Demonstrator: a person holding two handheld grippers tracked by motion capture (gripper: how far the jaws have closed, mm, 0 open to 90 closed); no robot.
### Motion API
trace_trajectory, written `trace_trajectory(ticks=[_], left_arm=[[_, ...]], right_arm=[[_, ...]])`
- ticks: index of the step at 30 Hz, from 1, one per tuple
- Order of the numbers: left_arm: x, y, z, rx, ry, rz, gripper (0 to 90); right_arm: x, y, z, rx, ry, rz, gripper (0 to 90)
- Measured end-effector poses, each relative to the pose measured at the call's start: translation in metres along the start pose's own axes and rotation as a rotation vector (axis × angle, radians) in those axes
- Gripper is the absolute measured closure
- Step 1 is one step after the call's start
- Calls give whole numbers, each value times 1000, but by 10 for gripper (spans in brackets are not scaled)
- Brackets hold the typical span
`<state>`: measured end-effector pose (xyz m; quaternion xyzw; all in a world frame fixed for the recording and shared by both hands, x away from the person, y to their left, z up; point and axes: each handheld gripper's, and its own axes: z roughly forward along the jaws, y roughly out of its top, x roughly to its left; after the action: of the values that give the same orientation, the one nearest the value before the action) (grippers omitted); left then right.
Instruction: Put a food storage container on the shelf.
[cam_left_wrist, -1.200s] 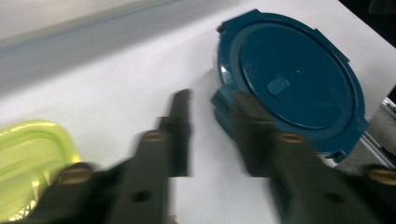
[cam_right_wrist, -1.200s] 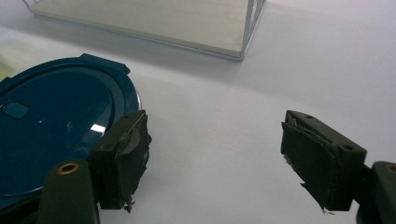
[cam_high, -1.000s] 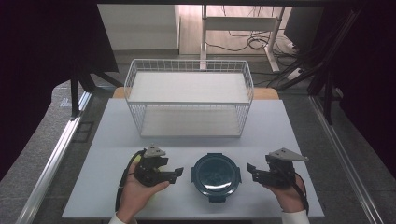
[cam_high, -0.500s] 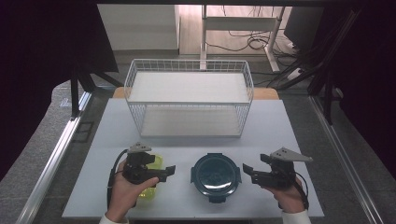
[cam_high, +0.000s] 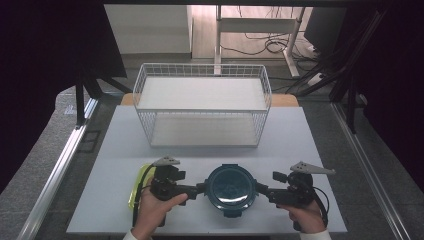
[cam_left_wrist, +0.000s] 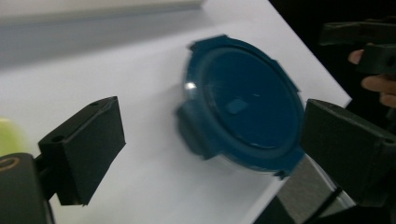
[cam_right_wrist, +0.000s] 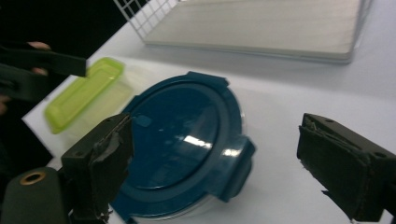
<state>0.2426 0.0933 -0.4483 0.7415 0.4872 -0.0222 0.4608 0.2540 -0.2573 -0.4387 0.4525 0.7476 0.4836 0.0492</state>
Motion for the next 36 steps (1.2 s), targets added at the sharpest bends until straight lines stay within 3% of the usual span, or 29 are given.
trace_trajectory(ticks=[5, 9, 15, 22, 27, 36], left_arm=[[-1, -5, 15, 19, -17, -32, 31], [5, -5, 23, 44, 19, -58, 29], [5, -3, 35, 93, 46, -55, 27], [7, -2, 55, 151, 22, -76, 19], [11, -1, 62, 172, 23, -107, 18], [13, 0, 71, 215, 8, -119, 19]], right_arm=[[0, 0, 1, 8, 32, 35, 102], [2, -4, 12, 51, 35, 37, 93], [3, -7, 24, 93, 46, 51, 80], [-5, -12, 35, 116, 61, 113, 75], [-10, -16, 40, 131, 66, 139, 70], [-15, -21, 51, 160, 97, 193, 69]])
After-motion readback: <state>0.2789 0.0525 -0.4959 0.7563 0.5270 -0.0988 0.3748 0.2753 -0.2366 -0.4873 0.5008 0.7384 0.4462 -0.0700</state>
